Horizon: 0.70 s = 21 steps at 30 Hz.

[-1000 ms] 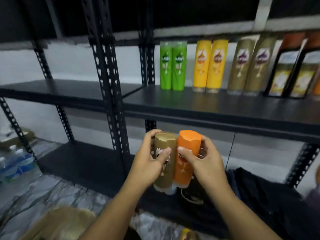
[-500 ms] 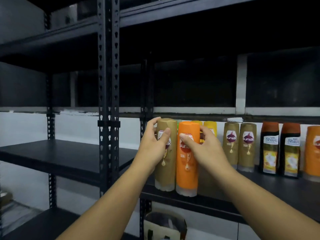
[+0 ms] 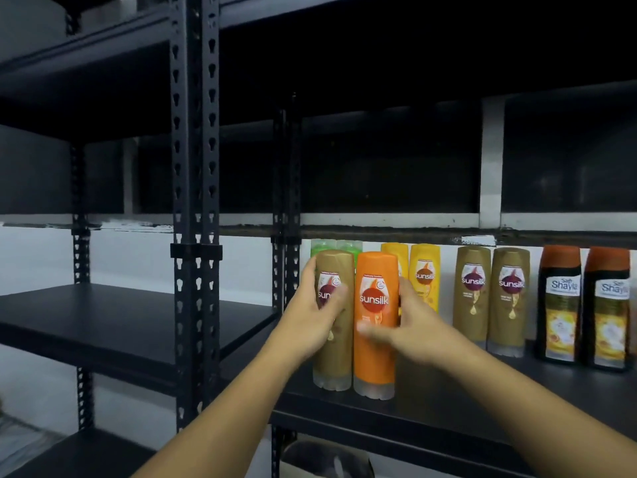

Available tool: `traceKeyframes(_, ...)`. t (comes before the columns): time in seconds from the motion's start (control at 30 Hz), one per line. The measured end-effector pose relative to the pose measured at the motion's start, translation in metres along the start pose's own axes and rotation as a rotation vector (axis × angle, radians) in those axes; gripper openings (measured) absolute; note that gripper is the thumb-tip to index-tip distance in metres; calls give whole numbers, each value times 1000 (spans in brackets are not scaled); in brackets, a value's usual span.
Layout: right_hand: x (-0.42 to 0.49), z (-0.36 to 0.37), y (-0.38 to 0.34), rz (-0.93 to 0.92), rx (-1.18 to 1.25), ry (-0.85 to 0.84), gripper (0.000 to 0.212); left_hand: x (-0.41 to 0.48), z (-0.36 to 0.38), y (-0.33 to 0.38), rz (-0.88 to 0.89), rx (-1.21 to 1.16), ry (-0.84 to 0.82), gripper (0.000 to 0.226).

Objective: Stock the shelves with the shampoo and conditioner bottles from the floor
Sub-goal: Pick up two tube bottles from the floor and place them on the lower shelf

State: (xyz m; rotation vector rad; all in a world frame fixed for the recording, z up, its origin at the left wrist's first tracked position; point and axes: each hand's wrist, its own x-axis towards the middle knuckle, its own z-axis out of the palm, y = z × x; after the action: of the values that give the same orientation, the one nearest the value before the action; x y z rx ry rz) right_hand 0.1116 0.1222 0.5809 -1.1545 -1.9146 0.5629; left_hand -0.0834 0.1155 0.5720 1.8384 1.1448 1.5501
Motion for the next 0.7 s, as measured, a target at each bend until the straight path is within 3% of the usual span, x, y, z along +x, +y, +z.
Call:
traceKeyframes(0.07, -12, 6, 13, 79, -90, -163, 104, -12, -3, -17, -13, 51, -169, 90)
traceKeyframes(0.13, -18, 16, 27, 108, -149, -183, 97, -18, -2, -34, -57, 130, -244, 107)
traceKeyframes(0.37, 37, 47, 54, 124, -130, -6, 71, 26, -4, -72, -134, 252, -158, 98)
traceKeyframes(0.7, 104, 85, 83, 106, -230, 138, 56, 90, -3, -116, -148, 296, -69, 78)
